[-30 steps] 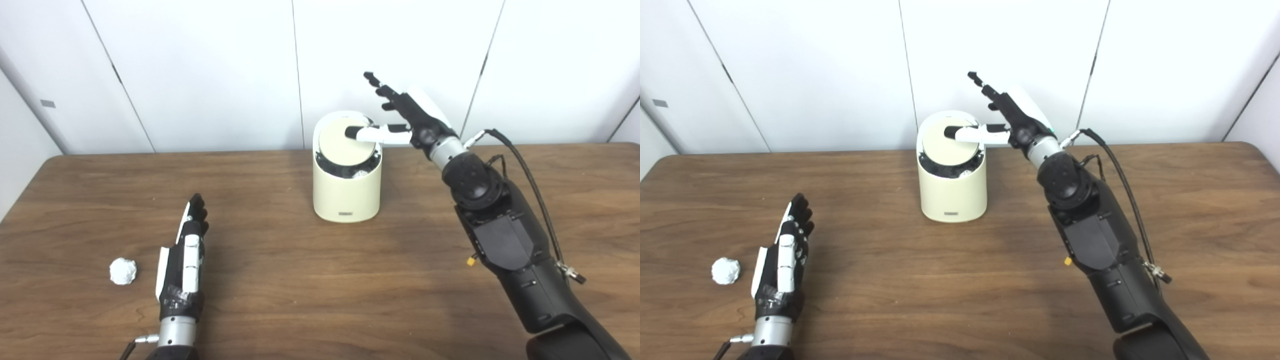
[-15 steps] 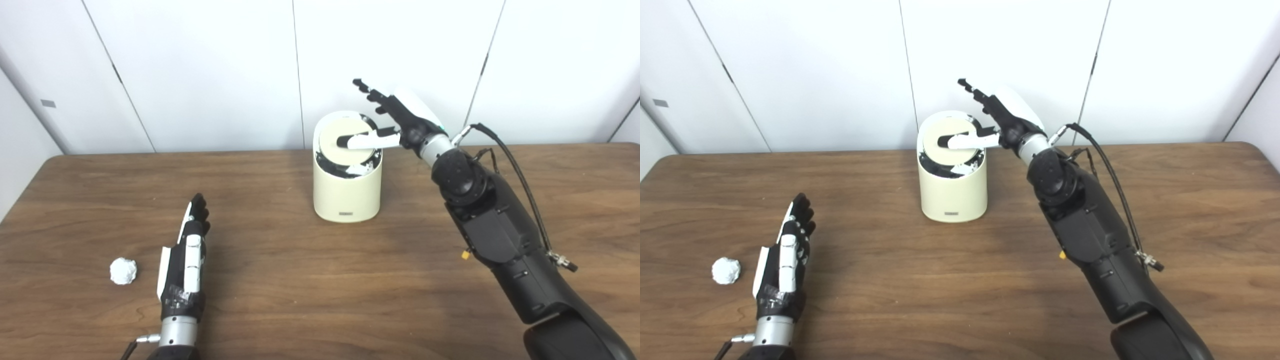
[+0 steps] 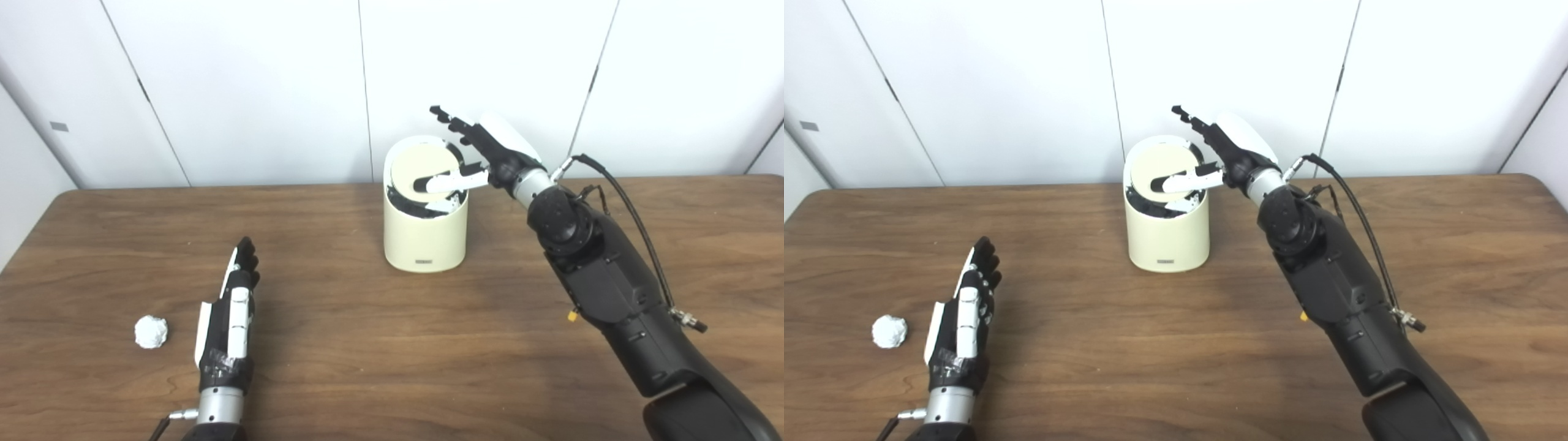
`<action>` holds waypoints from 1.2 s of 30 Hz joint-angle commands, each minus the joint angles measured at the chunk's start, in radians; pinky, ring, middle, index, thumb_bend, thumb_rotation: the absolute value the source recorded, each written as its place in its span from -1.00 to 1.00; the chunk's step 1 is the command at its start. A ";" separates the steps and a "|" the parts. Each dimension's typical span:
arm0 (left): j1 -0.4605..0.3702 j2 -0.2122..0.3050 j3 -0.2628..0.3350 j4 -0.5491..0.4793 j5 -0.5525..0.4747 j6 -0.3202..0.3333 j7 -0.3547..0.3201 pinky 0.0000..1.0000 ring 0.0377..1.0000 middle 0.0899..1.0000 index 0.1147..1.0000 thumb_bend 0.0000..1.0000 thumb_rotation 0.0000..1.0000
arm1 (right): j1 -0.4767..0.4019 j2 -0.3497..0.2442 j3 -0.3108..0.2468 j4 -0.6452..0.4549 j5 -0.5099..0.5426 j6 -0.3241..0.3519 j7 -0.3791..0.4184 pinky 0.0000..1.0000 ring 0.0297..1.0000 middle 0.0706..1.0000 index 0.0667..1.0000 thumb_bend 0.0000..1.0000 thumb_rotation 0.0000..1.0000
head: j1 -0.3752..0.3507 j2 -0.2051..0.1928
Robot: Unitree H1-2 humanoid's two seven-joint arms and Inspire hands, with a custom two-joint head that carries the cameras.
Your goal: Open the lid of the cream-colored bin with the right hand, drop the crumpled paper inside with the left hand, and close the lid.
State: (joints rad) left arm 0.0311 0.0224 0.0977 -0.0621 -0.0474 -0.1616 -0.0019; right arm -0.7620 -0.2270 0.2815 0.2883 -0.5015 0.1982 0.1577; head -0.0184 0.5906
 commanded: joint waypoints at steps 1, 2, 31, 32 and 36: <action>0.032 -0.024 -0.017 0.018 -0.006 -0.007 0.003 1.00 1.00 0.99 1.00 0.12 0.96 | -0.052 -0.015 -0.004 -0.014 -0.010 -0.033 -0.013 0.68 0.82 0.85 0.85 0.49 -0.13 | 0.000 0.001; 0.032 -0.023 -0.018 0.018 -0.006 -0.010 0.002 1.00 1.00 1.00 1.00 0.11 0.96 | -0.052 -0.016 -0.004 -0.013 -0.011 -0.035 -0.013 0.68 0.82 0.85 0.85 0.48 -0.14 | 0.000 0.001; 0.035 -0.034 -0.018 -0.003 0.003 0.009 0.008 1.00 1.00 0.99 1.00 0.13 0.97 | -0.046 -0.050 0.044 0.038 -0.082 -0.127 -0.053 0.83 0.85 0.86 0.83 0.56 -0.65 | -0.001 0.012; 0.035 -0.034 -0.019 -0.004 0.003 0.009 0.007 1.00 1.00 0.99 1.00 0.12 0.98 | -0.046 -0.052 0.046 0.038 -0.085 -0.127 -0.054 0.83 0.85 0.86 0.83 0.56 -0.67 | -0.002 0.013; 0.034 -0.033 -0.020 -0.001 0.005 0.006 0.007 1.00 1.00 1.00 1.00 0.12 0.98 | -0.043 -0.057 0.050 0.037 -0.088 -0.126 -0.056 0.83 0.86 0.86 0.83 0.58 -0.77 | -0.001 0.013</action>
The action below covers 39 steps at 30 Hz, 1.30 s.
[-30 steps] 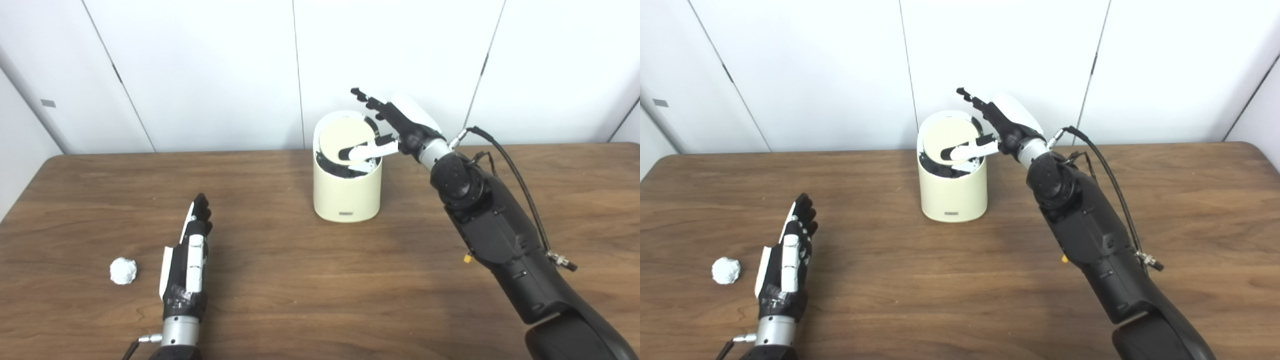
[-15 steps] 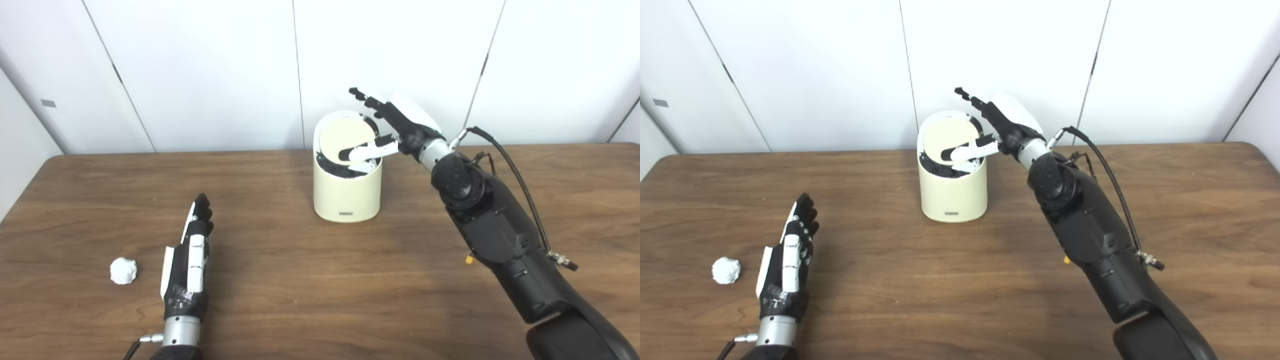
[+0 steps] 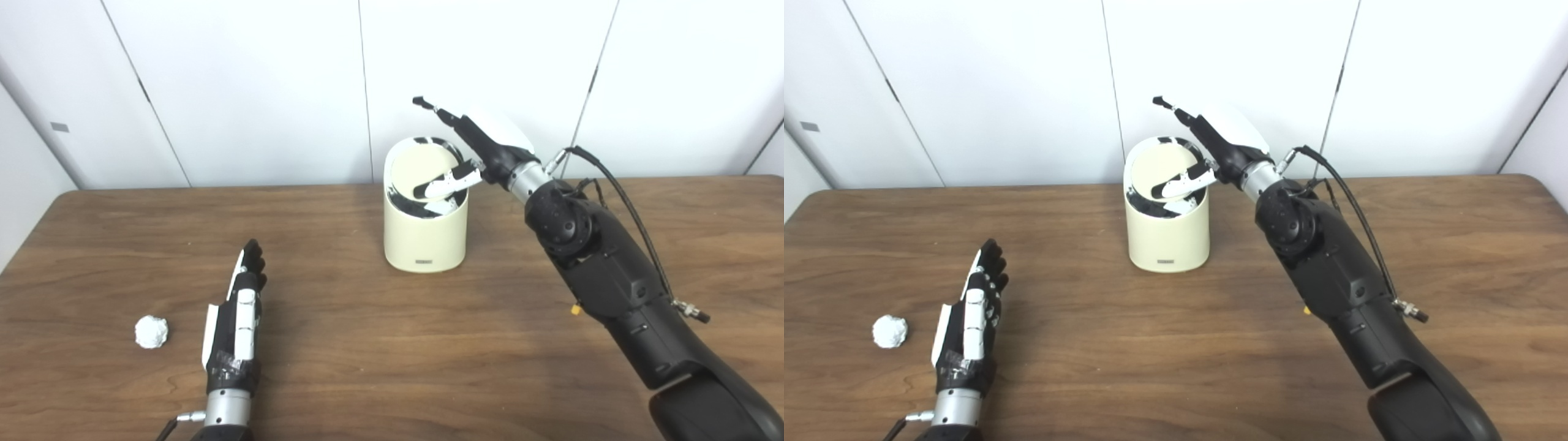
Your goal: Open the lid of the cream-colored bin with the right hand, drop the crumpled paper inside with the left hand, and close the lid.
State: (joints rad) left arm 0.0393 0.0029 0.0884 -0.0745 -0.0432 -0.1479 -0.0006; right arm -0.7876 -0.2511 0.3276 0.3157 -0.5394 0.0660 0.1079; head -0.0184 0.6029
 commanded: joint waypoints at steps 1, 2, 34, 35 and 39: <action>0.026 -0.014 -0.011 0.012 -0.001 -0.007 0.006 1.00 1.00 1.00 1.00 0.12 0.98 | -0.016 -0.034 0.005 0.009 -0.051 0.007 -0.006 0.83 0.86 0.86 0.83 0.58 -0.79 | -0.001 0.001; 0.026 -0.014 -0.011 0.011 -0.002 -0.006 0.006 1.00 1.00 1.00 1.00 0.12 0.98 | -0.016 -0.036 0.005 0.009 -0.051 0.005 -0.007 0.83 0.86 0.86 0.83 0.59 -0.81 | -0.001 0.001; 0.032 -0.013 -0.010 0.007 -0.003 -0.008 0.006 1.00 1.00 0.99 1.00 0.05 0.96 | 0.012 0.101 -0.244 -0.166 0.291 0.228 0.038 0.61 0.74 0.79 0.80 0.07 0.27 | -0.001 0.002; 0.032 -0.013 -0.009 0.008 -0.004 -0.009 0.006 1.00 1.00 0.98 1.00 0.05 0.96 | 0.016 0.100 -0.249 -0.170 0.298 0.234 0.038 0.61 0.75 0.79 0.81 0.04 0.27 | -0.002 0.002; 0.033 -0.010 -0.008 0.007 -0.008 -0.007 0.004 1.00 1.00 0.98 1.00 0.06 0.95 | 0.036 0.096 -0.277 -0.190 0.348 0.256 0.049 0.65 0.77 0.81 0.82 -0.01 0.29 | -0.004 0.005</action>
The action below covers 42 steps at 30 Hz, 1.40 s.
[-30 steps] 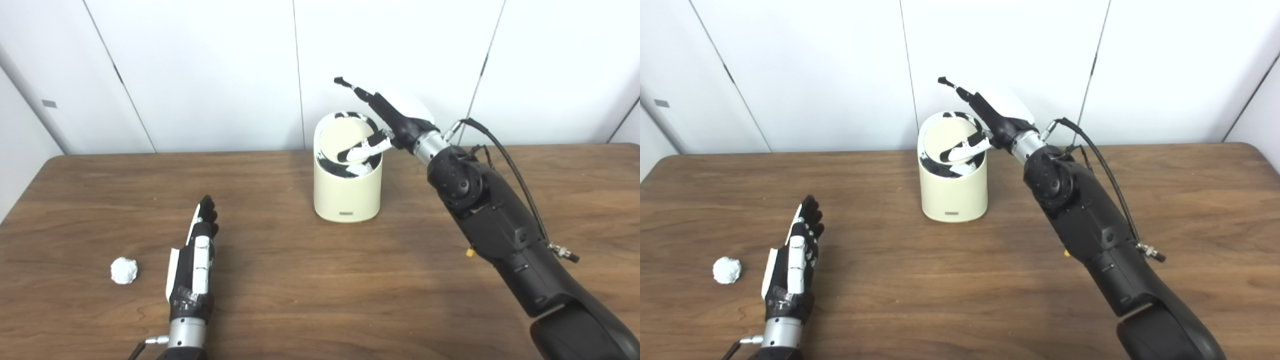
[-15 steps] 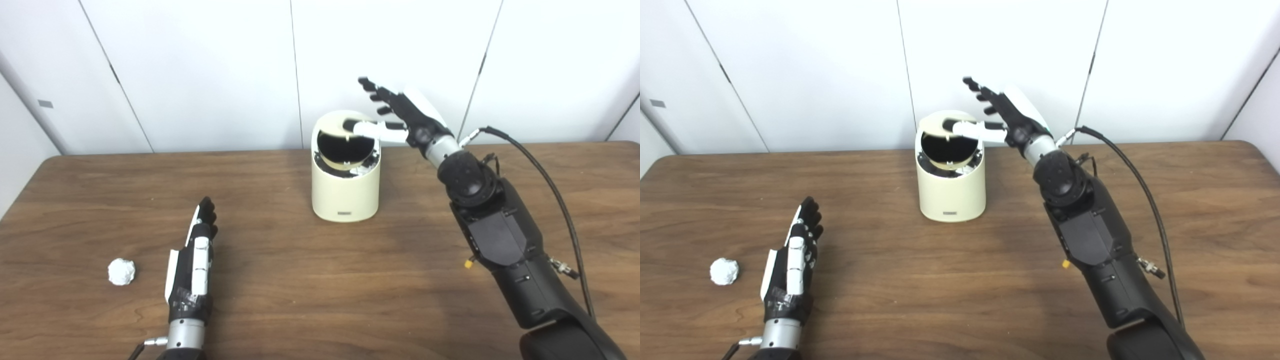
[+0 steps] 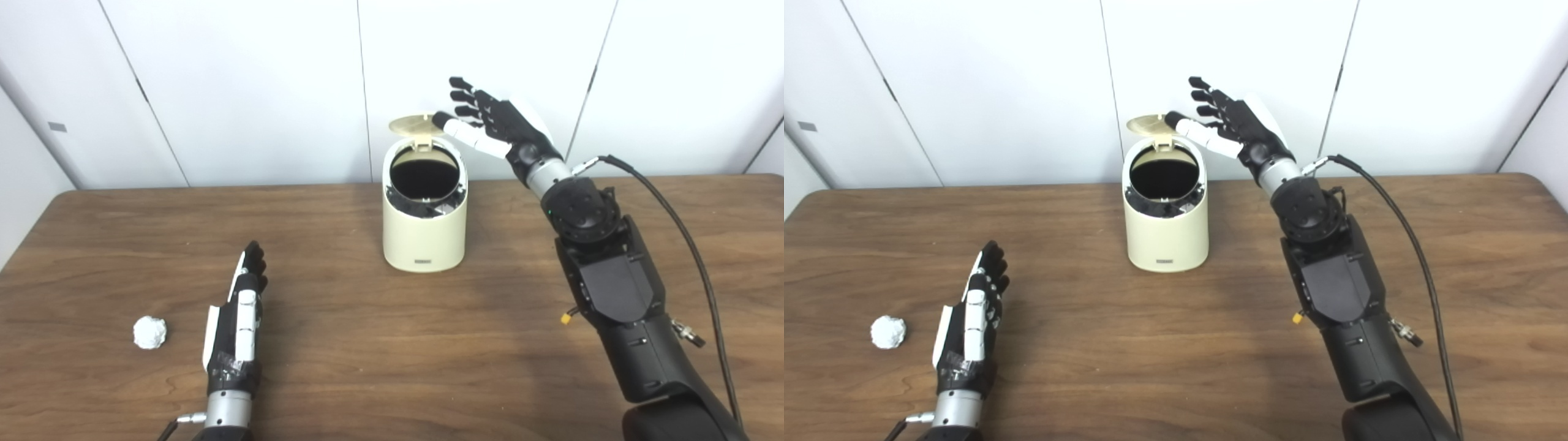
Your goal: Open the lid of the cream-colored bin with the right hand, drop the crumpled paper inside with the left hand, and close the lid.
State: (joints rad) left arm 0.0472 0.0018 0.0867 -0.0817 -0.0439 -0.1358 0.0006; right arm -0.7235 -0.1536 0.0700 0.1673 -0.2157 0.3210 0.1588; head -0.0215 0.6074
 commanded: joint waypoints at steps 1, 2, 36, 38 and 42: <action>0.024 -0.008 -0.005 0.013 -0.008 -0.018 0.003 1.00 1.00 0.98 1.00 0.07 0.95 | -0.022 -0.003 -0.024 -0.049 0.034 0.011 0.001 0.70 0.81 0.83 0.83 -0.03 0.29 | -0.001 0.002; 0.024 -0.007 -0.005 0.011 -0.006 -0.017 0.003 1.00 1.00 0.98 1.00 0.07 0.95 | -0.013 -0.005 -0.031 -0.063 0.048 0.028 0.005 0.75 0.85 0.85 0.84 -0.03 0.31 | -0.001 0.003; 0.024 0.009 0.010 -0.014 -0.048 0.009 -0.003 1.00 1.00 1.00 1.00 0.06 0.95 | 0.368 -0.022 -0.177 -0.266 0.255 -0.059 -0.038 1.00 1.00 1.00 0.95 0.22 1.00 | -0.031 0.028; 0.023 0.011 0.013 -0.016 -0.057 0.011 -0.006 1.00 1.00 1.00 1.00 0.06 0.93 | 0.384 -0.004 -0.190 -0.277 0.258 -0.050 -0.064 1.00 1.00 1.00 0.95 0.23 1.00 | -0.032 0.033; 0.020 0.019 0.015 -0.014 -0.071 0.008 -0.015 1.00 1.00 1.00 1.00 0.06 0.92 | 0.410 0.024 -0.222 -0.266 0.298 -0.062 -0.085 1.00 1.00 1.00 0.98 0.21 1.00 | -0.034 0.039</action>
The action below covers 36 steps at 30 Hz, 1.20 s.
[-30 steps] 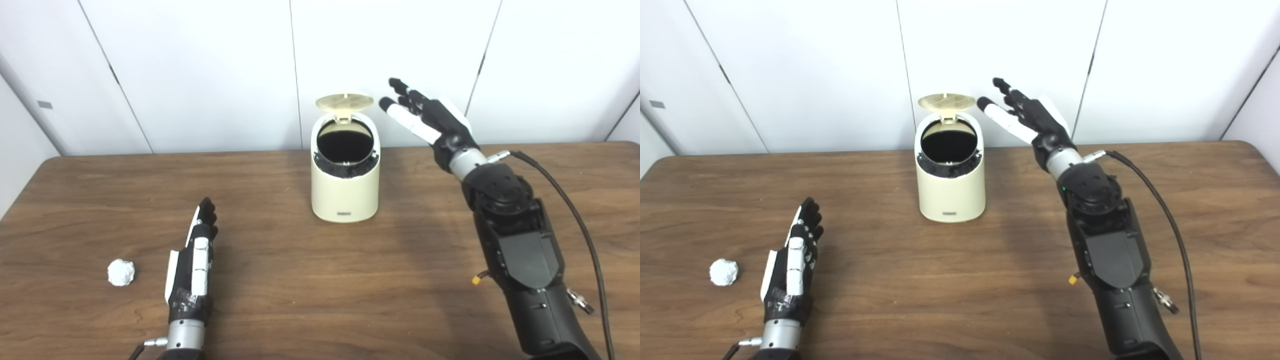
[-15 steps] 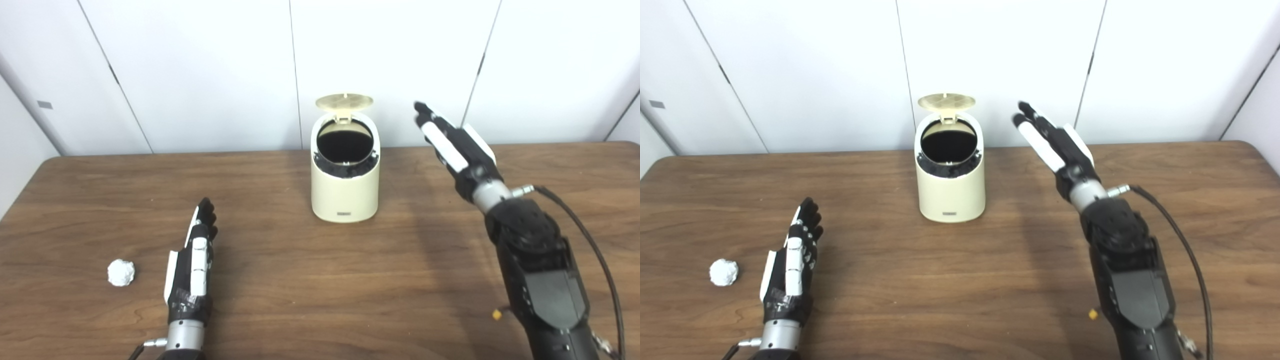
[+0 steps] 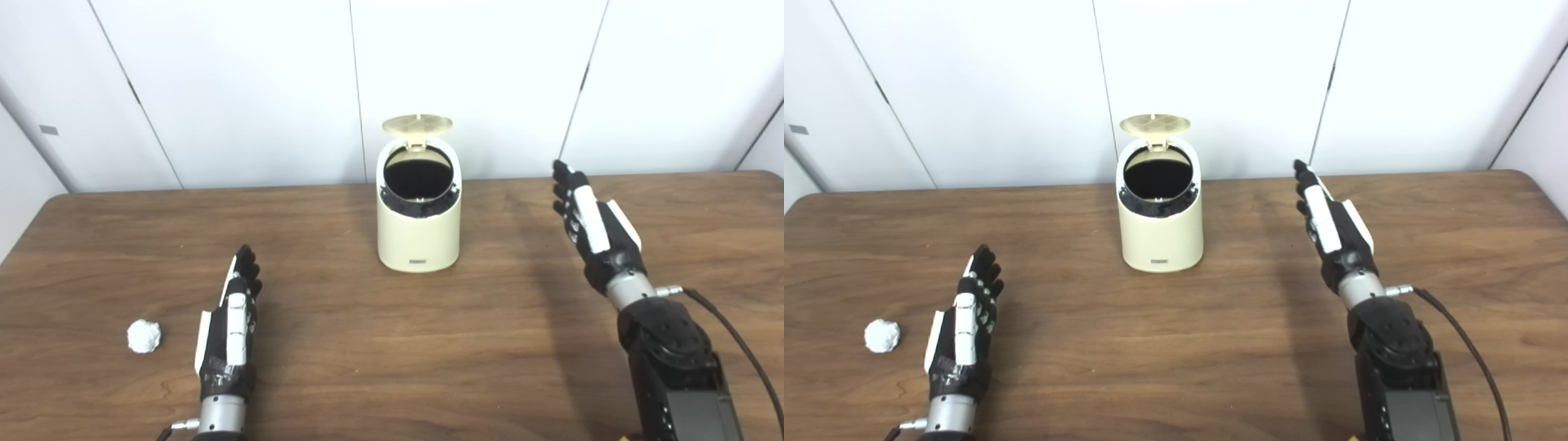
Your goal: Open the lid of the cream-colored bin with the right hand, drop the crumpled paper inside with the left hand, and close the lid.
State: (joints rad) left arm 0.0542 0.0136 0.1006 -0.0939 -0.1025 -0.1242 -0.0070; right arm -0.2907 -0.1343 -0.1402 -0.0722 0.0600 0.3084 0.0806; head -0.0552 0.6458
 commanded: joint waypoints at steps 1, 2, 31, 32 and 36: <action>0.013 0.008 0.002 -0.005 -0.014 -0.001 -0.007 1.00 1.00 1.00 1.00 0.06 0.92 | -0.018 0.007 -0.016 -0.025 0.033 -0.051 -0.007 1.00 1.00 1.00 0.99 0.20 1.00 | -0.001 0.004; 0.013 0.009 0.002 -0.004 -0.016 -0.002 -0.008 1.00 1.00 1.00 1.00 0.07 0.92 | -0.012 0.010 -0.021 -0.021 0.046 -0.056 -0.006 1.00 1.00 1.00 1.00 0.19 1.00 | -0.001 0.007; 0.013 0.034 0.003 -0.025 -0.024 0.030 -0.015 1.00 1.00 1.00 1.00 0.11 0.91 | 0.097 0.022 -0.033 0.062 0.105 -0.190 -0.010 1.00 1.00 1.00 1.00 0.24 1.00 | 0.010 0.044; 0.013 0.035 0.003 -0.026 -0.024 0.030 -0.016 1.00 1.00 1.00 1.00 0.11 0.91 | 0.099 0.023 -0.030 0.061 0.098 -0.193 -0.014 1.00 1.00 1.00 1.00 0.24 1.00 | 0.011 0.044; 0.013 0.035 0.006 -0.028 -0.032 0.028 -0.015 1.00 1.00 1.00 1.00 0.10 0.89 | 0.120 0.028 0.001 0.018 0.034 -0.192 -0.043 1.00 1.00 1.00 0.98 0.19 1.00 | 0.017 0.048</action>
State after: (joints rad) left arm 0.0589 0.0369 0.1014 -0.1014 -0.1292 -0.0870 -0.0166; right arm -0.1594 -0.1095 -0.1468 -0.0119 0.1133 0.1532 0.0480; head -0.0368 0.6934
